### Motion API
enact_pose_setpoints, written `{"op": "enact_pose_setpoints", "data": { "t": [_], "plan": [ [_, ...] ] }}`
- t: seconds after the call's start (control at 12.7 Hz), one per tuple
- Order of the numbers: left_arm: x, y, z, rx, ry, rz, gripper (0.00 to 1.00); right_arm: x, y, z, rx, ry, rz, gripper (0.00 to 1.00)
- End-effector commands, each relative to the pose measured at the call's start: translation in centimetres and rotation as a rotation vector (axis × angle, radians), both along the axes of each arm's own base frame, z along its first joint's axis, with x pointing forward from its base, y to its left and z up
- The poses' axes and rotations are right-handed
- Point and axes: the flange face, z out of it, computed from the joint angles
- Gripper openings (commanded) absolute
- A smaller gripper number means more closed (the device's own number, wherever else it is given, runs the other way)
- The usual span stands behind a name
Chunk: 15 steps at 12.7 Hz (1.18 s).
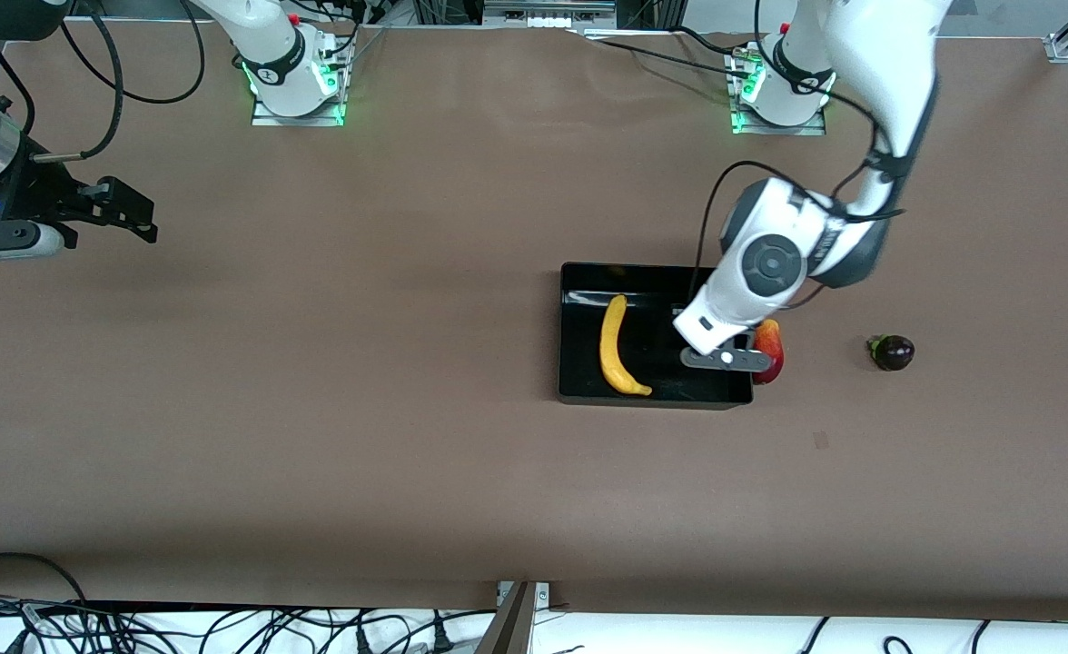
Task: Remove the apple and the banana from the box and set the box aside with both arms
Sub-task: 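Carry the apple out and set it beside the mango, open gripper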
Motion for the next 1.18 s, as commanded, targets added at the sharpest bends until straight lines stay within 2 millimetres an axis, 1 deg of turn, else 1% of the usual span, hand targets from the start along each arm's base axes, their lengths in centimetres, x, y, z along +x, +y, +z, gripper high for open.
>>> {"op": "enact_pose_setpoints", "data": {
  "t": [0.0,0.08,0.16,0.24,0.31,0.39,0.47,0.55,0.63,0.71,0.79,0.86,0.94,1.02,1.1],
  "plan": [
    [3.3,4.7,5.1,0.000,0.026,0.004,0.13,0.1,0.1,0.5,-0.003,-0.006,-0.006,1.00],
    [4.1,8.2,5.1,-0.015,0.033,-0.029,0.14,0.2,0.1,0.4,-0.004,-0.004,-0.004,1.00],
    [4.7,12.7,4.1,-0.037,0.054,-0.092,0.20,0.2,0.1,0.4,-0.003,-0.004,-0.004,1.00],
    [4.4,17.1,2.0,-0.062,0.099,-0.154,0.21,0.1,0.3,0.5,-0.003,-0.006,-0.001,1.00],
    [3.4,20.8,-0.4,-0.088,0.142,-0.185,0.22,0.2,0.3,0.4,-0.003,-0.006,-0.001,1.00],
    [2.0,23.4,-2.6,-0.112,0.181,-0.197,0.24,0.2,0.4,0.5,-0.003,-0.007,0.002,1.00],
    [0.7,25.1,-4.7,-0.130,0.193,-0.183,0.25,0.2,0.4,0.5,-0.003,-0.007,0.002,1.00],
    [-0.9,26.3,-7.1,-0.138,0.185,-0.154,0.25,0.2,0.5,0.5,-0.003,-0.007,0.004,1.00],
    [-1.9,26.5,-8.9,-0.137,0.147,-0.145,0.28,0.3,0.5,0.6,-0.002,-0.018,0.004,1.00],
    [-2.1,25.9,-9.6,-0.131,0.107,-0.153,0.29,0.4,0.5,0.8,-0.001,-0.029,0.004,1.00],
    [-1.8,25.4,-10.0,-0.128,0.087,-0.162,0.34,0.4,0.6,0.9,0.001,-0.032,0.005,1.00],
    [-1.7,24.9,-10.4,-0.128,0.088,-0.173,0.59,0.4,0.6,0.8,0.001,-0.030,0.004,1.00],
    [-1.7,25.1,-10.6,-0.132,0.088,-0.166,1.00,0.4,0.6,0.8,0.001,-0.030,0.004,1.00],
    [-1.2,24.6,-9.5,-0.129,0.074,-0.168,1.00,0.4,0.6,0.8,0.001,-0.030,0.004,1.00],
    [-0.2,24.1,-7.4,-0.126,0.041,-0.174,1.00,0.4,0.6,0.8,0.001,-0.030,0.004,1.00]
  ]
}}
